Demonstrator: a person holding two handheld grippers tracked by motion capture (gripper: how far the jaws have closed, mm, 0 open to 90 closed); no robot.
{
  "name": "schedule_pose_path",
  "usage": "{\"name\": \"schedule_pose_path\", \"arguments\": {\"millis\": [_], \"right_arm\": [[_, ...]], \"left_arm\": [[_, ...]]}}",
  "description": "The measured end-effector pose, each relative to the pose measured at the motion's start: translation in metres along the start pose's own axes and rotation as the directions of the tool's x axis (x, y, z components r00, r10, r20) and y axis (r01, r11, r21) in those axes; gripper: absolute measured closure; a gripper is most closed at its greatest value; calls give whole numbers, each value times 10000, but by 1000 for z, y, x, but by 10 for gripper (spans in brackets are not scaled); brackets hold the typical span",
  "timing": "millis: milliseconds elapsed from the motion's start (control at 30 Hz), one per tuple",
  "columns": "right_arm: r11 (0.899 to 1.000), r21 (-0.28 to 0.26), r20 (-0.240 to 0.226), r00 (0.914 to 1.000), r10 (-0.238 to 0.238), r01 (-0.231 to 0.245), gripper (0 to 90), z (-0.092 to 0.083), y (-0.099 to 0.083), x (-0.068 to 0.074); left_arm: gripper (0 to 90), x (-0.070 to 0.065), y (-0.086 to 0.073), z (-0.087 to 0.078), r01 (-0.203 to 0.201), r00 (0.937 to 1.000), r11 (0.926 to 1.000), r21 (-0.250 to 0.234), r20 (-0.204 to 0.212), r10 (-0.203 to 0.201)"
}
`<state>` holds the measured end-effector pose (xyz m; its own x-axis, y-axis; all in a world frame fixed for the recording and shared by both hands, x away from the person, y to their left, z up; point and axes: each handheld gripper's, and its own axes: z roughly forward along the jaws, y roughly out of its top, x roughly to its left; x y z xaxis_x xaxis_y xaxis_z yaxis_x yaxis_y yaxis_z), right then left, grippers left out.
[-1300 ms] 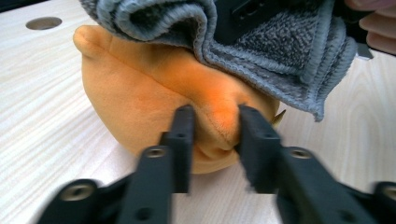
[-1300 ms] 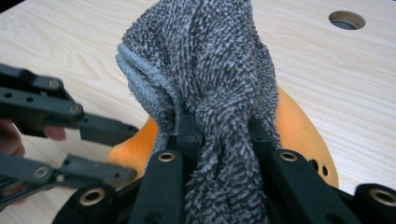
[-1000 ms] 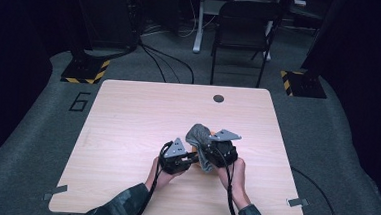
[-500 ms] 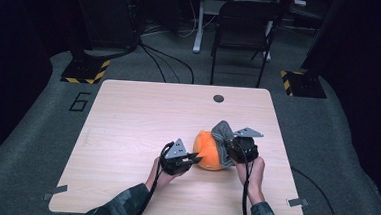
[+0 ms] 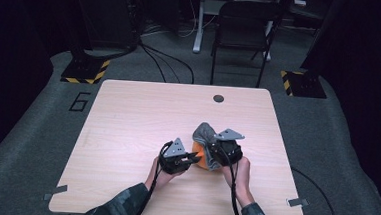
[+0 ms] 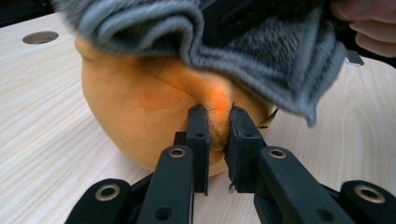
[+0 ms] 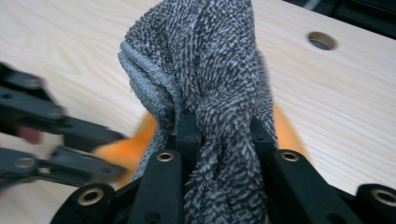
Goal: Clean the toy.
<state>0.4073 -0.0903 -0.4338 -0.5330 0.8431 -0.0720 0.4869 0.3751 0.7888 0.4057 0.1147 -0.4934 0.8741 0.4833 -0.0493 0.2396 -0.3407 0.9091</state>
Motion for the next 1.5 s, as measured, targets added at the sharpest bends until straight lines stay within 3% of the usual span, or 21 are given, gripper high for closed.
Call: {"name": "schedule_pose_path", "arguments": {"millis": [67, 100, 133, 367, 633, 800, 867, 933, 1000, 1133, 1267, 1333, 1367, 1467, 1500], "right_arm": [[9999, 24, 630, 9979, -115, 114, 730, -4, -1, -8], [10000, 26, 669, 9978, 32, -34, 730, -5, -4, -15], [9986, 63, 650, 9965, 526, -531, 730, -6, -8, -24], [9860, 491, 1168, 9813, 1528, -1594, 731, 0, -28, -61], [9688, 1111, 1563, 9666, 2032, -2217, 732, 10, -42, -76], [9566, 1762, 1791, 9631, 2006, -2320, 732, 23, -55, -84], [9463, 2237, 1801, 9641, 1950, -2332, 731, 30, -62, -87], [9430, 2307, 1730, 9638, 2028, -2399, 732, 32, -64, -90], [9439, 2217, 1906, 9601, 2044, -2449, 734, 27, -60, -91], [9643, 1009, 1941, 9555, 2223, -2449, 737, -2, -44, -91], [9851, -247, 1329, 9761, 1720, -1702, 741, -37, -17, -72], [9896, -296, 784, 9867, 1427, -1408, 744, -39, -9, -58], [9923, -35, 654, 9902, 1237, -1237, 747, -33, -8, -49], [9943, 758, 743, 9948, 690, -747, 755, -9, -14, -36], [9945, 758, 852, 9942, 655, -720, 756, -2, -15, -34]], "left_arm": [[806, -1, 0, 0, -20, 10000, 10000, 5, 0, 20], [805, -1, 0, 0, -23, 10000, 10000, 6, 5, 23], [805, -1, 0, 0, -17, 10000, 10000, -26, -13, 17], [805, -2, 0, 1, -50, 10000, 10000, 14, 56, 50], [806, -1, 0, 1, -33, 10000, 10000, 15, 90, 33], [806, 0, 0, 1, 92, 9999, 10000, -28, 56, -91], [805, 1, -1, 1, 237, 9997, 9997, -42, 103, -236], [805, 1, -1, 1, 272, 9996, 9996, -68, 99, -272], [805, 2, -1, 1, 273, 9995, 9996, -50, 138, -272], [805, 1, -1, 1, 286, 9995, 9996, -78, 118, -285], [804, 1, -1, 1, 274, 9996, 9996, -88, 122, -273], [804, 2, -1, 0, 242, 9996, 9997, -41, 142, -241], [803, 2, -1, 0, 232, 9996, 9997, -33, 160, -231], [799, 3, -2, 1, 156, 9999, 9999, 24, 41, -156], [796, 4, -2, 0, 184, 9998, 9998, 50, 57, -184]]}}
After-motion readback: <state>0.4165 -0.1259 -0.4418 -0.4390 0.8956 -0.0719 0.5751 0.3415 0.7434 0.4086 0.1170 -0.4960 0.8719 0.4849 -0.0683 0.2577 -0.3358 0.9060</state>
